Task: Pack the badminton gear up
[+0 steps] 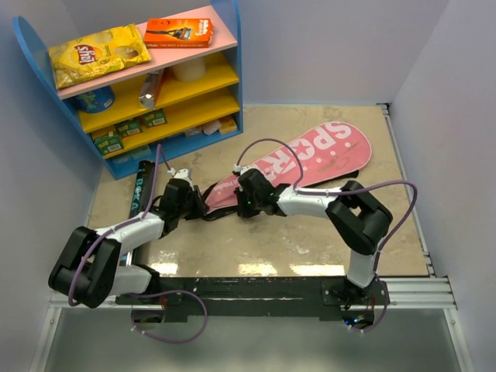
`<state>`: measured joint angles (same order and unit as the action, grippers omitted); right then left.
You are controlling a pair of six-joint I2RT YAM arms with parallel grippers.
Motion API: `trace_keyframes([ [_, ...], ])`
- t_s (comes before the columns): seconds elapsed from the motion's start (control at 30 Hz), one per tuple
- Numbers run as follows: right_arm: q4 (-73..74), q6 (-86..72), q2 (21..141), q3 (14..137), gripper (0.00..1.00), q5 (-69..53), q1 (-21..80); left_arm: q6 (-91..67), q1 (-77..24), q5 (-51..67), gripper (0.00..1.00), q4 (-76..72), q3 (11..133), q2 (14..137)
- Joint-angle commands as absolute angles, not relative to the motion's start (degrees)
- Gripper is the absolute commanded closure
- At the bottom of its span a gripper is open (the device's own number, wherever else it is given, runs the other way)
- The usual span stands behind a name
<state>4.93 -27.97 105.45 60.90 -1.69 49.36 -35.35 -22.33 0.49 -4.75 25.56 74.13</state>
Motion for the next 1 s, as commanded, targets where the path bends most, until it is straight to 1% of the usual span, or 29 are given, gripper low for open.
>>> trace_keyframes([
  [0.0,0.27,-32.69,107.4,64.95,1.0,-8.52,55.28,-36.03,-24.61,3.95,0.64,-6.15,22.77,74.79],
  [0.03,0.26,-33.13,108.01,65.73,1.0,-8.87,56.07,-36.47,-25.22,4.13,0.62,-6.59,22.42,74.88],
  [0.07,-1.74,-34.09,109.32,66.18,1.0,-9.22,57.38,-36.74,-25.57,4.39,0.58,-7.46,21.8,74.8],
  [0.17,-4.73,-36.46,111.26,67.59,1.0,-10.72,59.93,-37.44,-26.63,5.01,0.52,-8.26,20.75,74.27],
  [0.23,-7.2,-37.96,112.93,68.11,1.0,-12.64,60.99,-37.97,-27.24,5.01,0.5,-8.7,19.87,73.13],
  [0.27,-9.12,-39.19,113.46,68.29,1.0,-13.09,61.52,-38.06,-27.25,5.18,0.46,-8.7,19.6,72.78],
  [0.33,-9.84,-39.72,114.6,68.73,1.0,-13.36,61.79,-38.06,-27.25,5.62,0.41,-8.44,19.08,71.11],
  [0.37,-9.32,-39.73,114.52,68.64,1.0,-12.92,61.87,-38.06,-27.25,5.36,0.36,-7.92,18.99,70.32],
  [0.43,-8.44,-39.38,113.47,68.03,1.0,-11.17,61.88,-37.53,-27.25,4.05,0.32,-5.98,18.9,67.61],
  [0.57,-7.56,-38.93,110.22,65.05,1.0,-9.58,61.88,-37.7,-27.16,0.88,0.2,-2.29,19.69,63.03],
  [0.67,-8.0,-39.02,107.24,62.15,1.0,-9.06,62.05,-38.41,-27.16,-1.48,0.13,-0.97,20.13,60.56],
  [0.83,-8.17,-39.37,100.74,55.39,1.0,-7.3,62.31,-38.23,-27.25,-2.37,0.12,-1.23,21.09,62.39],
  [0.97,-7.82,-40.08,94.76,50.9,1.0,-5.8,62.75,-38.58,-27.25,-0.27,0.11,-5.78,20.13,64.33],
])
